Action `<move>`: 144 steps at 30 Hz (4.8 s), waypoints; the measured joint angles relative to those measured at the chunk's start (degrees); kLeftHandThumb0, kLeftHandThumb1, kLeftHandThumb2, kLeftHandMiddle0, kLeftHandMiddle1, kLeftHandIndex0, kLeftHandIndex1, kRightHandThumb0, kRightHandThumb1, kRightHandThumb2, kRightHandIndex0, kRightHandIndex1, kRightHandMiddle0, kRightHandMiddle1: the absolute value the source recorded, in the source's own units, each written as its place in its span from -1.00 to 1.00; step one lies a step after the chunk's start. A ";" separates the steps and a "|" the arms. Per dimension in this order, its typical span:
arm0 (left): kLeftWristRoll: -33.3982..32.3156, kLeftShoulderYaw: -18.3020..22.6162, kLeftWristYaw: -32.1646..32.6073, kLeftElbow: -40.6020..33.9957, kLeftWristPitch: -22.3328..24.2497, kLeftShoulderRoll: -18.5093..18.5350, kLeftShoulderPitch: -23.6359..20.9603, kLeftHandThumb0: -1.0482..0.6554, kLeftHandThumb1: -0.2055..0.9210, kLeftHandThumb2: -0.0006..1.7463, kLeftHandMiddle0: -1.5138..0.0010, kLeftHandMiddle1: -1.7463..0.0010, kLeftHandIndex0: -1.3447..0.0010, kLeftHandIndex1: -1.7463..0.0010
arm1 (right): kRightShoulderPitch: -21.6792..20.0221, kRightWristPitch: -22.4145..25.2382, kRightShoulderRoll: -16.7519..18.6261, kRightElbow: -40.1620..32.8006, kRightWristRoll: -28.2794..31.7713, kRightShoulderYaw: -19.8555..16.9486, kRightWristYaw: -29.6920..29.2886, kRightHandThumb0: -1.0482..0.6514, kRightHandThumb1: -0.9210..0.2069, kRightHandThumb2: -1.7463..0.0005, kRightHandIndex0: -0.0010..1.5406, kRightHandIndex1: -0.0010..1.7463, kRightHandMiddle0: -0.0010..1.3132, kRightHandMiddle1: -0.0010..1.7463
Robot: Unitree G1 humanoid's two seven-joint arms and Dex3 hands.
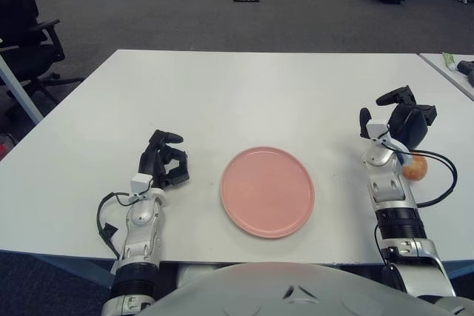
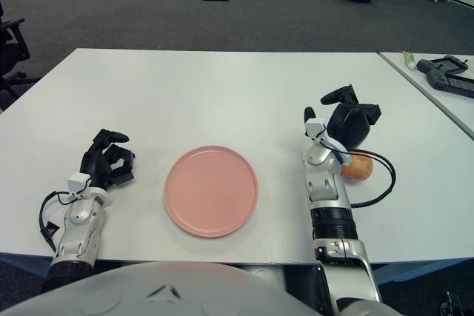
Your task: Put the apple into the plate.
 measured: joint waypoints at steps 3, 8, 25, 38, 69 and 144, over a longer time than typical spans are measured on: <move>0.00 -0.06 -0.02 -0.08 0.07 0.01 0.00 0.22 -0.10 0.55 0.26 -1.00 0.33 -1.00 | 0.23 0.13 0.59 -2.12 -0.54 0.15 0.66 0.23 0.59 -0.88 0.10 0.95 -0.09 1.00; -0.03 -0.02 -0.02 -0.15 0.10 0.08 0.00 0.22 -0.05 0.51 0.28 -1.00 0.37 -1.00 | 1.05 2.32 0.60 -4.86 -2.30 0.71 3.65 0.23 0.64 -0.93 0.12 0.98 -0.07 1.00; -0.62 0.54 -0.32 0.30 -0.31 0.11 0.02 0.22 -0.06 0.52 0.27 -1.00 0.36 -1.00 | 8.64 22.48 -6.15 -15.60 -11.18 2.83 25.81 -0.72 -0.19 0.15 -0.99 -0.76 -0.99 -0.91; -0.83 0.52 -1.02 0.56 -0.54 0.29 -0.08 0.22 -0.04 0.50 0.29 -1.00 0.37 -1.00 | 10.97 37.18 -7.68 -20.80 -19.03 6.87 37.40 -0.97 -0.50 0.59 -1.00 -1.00 -1.00 -1.00; -1.28 0.64 -1.17 0.46 -0.04 0.24 -0.19 0.22 -0.06 0.50 0.29 -1.00 0.32 -0.96 | 25.08 42.01 -0.12 -24.22 -22.78 9.06 32.02 -0.91 -0.66 0.80 -1.00 -1.00 -1.00 -1.00; -2.72 2.04 -2.97 1.61 1.58 2.53 -1.15 0.22 0.03 0.44 0.36 -1.00 0.33 -0.96 | 0.40 3.46 8.39 29.57 -0.81 -11.91 -22.82 -0.48 -0.37 -0.02 -1.00 0.85 -1.00 0.63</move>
